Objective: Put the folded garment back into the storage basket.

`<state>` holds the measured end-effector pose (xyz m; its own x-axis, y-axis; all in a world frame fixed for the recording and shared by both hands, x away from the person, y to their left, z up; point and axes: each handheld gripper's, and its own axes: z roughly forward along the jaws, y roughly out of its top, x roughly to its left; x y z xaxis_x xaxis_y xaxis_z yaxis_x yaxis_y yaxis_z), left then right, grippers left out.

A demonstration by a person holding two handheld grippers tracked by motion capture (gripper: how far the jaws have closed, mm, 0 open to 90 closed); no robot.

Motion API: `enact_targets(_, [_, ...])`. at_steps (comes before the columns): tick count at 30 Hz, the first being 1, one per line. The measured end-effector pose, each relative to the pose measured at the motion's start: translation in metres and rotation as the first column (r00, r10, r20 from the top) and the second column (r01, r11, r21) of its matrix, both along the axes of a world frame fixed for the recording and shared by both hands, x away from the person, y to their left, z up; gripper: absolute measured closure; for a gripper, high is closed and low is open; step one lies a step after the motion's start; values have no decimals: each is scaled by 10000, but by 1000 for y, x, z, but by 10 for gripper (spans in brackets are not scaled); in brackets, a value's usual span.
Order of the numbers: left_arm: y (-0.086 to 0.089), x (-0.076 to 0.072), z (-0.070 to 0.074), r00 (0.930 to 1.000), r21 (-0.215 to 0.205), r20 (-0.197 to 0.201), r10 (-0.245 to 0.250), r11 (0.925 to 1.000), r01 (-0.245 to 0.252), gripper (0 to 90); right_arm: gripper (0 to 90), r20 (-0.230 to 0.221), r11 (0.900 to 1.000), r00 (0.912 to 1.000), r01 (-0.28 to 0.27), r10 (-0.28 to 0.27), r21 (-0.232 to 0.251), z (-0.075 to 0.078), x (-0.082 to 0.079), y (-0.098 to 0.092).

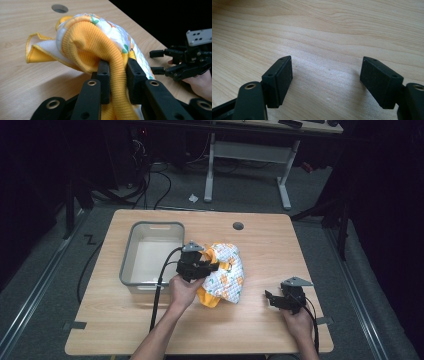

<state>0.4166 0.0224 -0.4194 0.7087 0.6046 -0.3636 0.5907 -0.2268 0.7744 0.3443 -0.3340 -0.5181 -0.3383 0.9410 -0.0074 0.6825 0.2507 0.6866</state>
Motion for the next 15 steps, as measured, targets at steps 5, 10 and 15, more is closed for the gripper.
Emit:
enact_targets(5, [17, -3, 11, 9997, -125, 227, 94, 9999, -92, 754, 264, -9, 10000, 10000, 1, -1, -4, 0, 0, 0])
enact_targets(10, [33, 0, 16, 9992, -236, 232, 325, 9992, -320, 754, 264, -10, 10000, 10000, 2, -2, -3, 0, 0, 0])
enact_targets(15, [45, 5, 27, 9981, -287, 350, 509, 9983, -499, 754, 264, -11, 10000, 10000, 2, -2, -1, 0, 0, 0])
